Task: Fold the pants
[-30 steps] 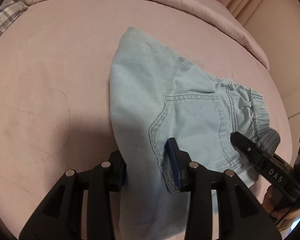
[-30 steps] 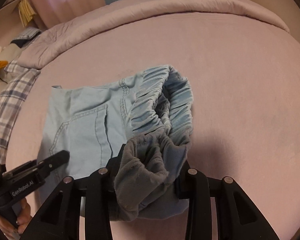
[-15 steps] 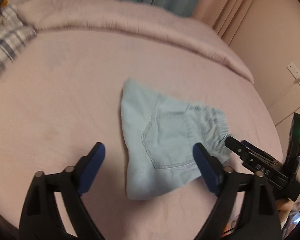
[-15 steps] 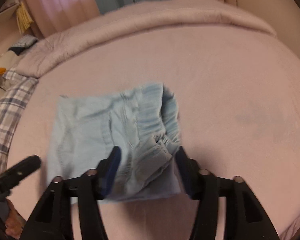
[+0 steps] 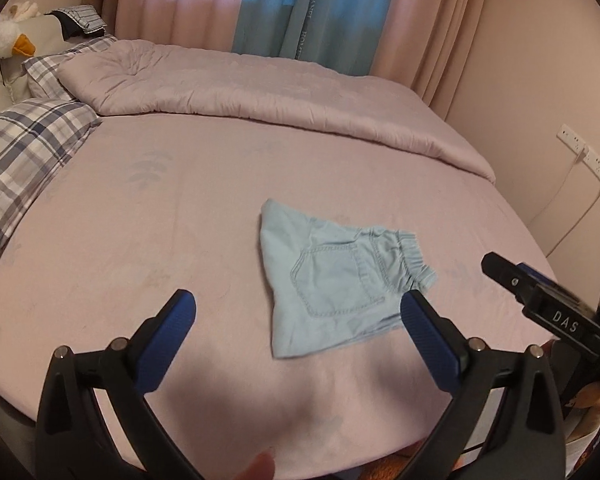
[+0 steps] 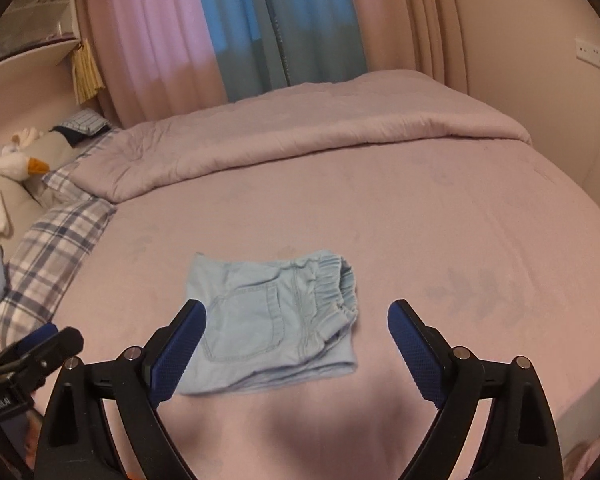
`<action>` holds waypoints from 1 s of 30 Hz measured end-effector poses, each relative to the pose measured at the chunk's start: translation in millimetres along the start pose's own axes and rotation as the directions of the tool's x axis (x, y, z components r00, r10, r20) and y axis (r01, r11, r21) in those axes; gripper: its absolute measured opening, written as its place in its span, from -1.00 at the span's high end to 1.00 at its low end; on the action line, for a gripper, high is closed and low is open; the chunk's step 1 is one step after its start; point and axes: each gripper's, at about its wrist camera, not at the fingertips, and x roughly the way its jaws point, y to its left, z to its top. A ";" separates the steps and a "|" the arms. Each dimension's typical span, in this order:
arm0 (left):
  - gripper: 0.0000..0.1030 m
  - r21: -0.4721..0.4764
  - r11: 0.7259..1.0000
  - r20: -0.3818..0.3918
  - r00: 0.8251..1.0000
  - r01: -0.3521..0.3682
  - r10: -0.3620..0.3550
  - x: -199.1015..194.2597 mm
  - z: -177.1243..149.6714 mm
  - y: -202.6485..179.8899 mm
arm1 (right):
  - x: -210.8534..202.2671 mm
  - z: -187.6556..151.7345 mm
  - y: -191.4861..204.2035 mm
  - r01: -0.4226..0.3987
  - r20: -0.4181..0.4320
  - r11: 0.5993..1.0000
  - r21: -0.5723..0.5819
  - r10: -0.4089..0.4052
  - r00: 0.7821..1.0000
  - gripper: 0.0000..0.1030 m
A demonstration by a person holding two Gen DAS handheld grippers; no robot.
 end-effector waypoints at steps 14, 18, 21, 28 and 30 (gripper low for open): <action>-0.99 0.009 1.000 -0.032 0.999 -0.019 0.019 -14.1 -19.8 -5.6 | -5.0 -12.9 6.5 0.013 -0.010 1.000 -0.018 -0.013 1.000 -0.78; -0.99 0.010 1.000 -0.024 0.999 -0.029 0.030 -19.0 -21.5 -5.7 | -4.3 -12.0 8.0 0.014 -0.016 1.000 -0.017 -0.014 1.000 -0.78; -0.99 0.008 0.999 -0.019 0.999 -0.034 0.034 -21.6 -22.4 -4.2 | -4.2 -12.4 8.8 0.019 -0.022 1.000 -0.018 -0.019 1.000 -0.78; -0.99 0.028 0.998 0.000 0.998 -0.061 0.061 -23.4 -24.6 -3.8 | -3.5 -17.9 14.1 0.030 -0.042 0.999 -0.023 -0.031 0.999 -0.78; -0.99 0.035 0.997 0.008 0.997 -0.073 0.072 -23.9 -25.3 -3.7 | -2.4 -18.7 15.5 0.020 -0.055 1.000 -0.022 -0.021 0.998 -0.78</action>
